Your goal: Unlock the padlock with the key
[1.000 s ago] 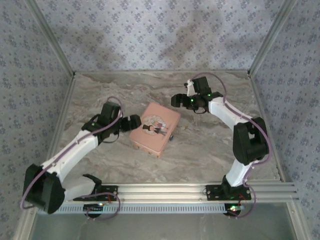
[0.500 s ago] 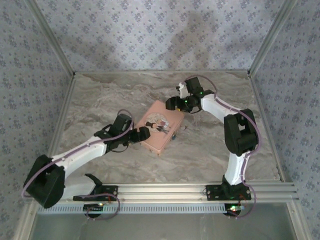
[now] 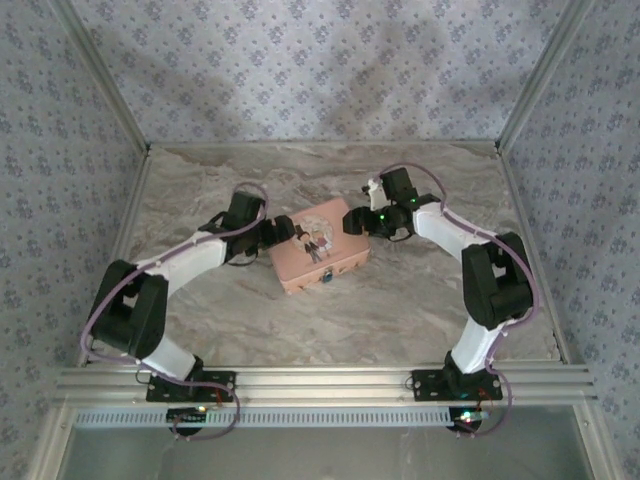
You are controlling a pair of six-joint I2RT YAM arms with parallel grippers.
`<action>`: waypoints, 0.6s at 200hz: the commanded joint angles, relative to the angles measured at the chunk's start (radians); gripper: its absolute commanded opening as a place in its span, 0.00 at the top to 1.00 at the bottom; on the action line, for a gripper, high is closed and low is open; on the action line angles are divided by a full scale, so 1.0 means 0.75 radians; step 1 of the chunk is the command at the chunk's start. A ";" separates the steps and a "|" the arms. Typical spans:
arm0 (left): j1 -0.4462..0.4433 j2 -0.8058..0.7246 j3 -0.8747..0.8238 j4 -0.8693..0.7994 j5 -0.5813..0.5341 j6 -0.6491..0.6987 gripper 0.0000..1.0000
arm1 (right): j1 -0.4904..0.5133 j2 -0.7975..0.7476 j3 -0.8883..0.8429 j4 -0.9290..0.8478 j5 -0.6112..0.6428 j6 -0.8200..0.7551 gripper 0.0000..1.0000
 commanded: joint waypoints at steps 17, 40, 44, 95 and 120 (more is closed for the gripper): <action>0.044 0.097 0.174 0.044 0.116 0.110 0.12 | 0.111 -0.034 -0.029 0.024 -0.049 0.074 0.35; 0.056 0.159 0.223 0.027 0.160 0.132 0.12 | 0.125 -0.035 -0.048 0.073 -0.015 0.118 0.35; 0.054 0.170 0.230 0.025 0.163 0.134 0.12 | 0.125 -0.033 -0.049 0.078 -0.012 0.121 0.35; 0.054 0.278 0.324 0.031 0.193 0.152 0.12 | 0.122 -0.007 -0.041 0.108 0.051 0.157 0.35; 0.056 0.292 0.329 0.056 0.201 0.148 0.12 | 0.102 0.005 -0.022 0.098 0.063 0.146 0.35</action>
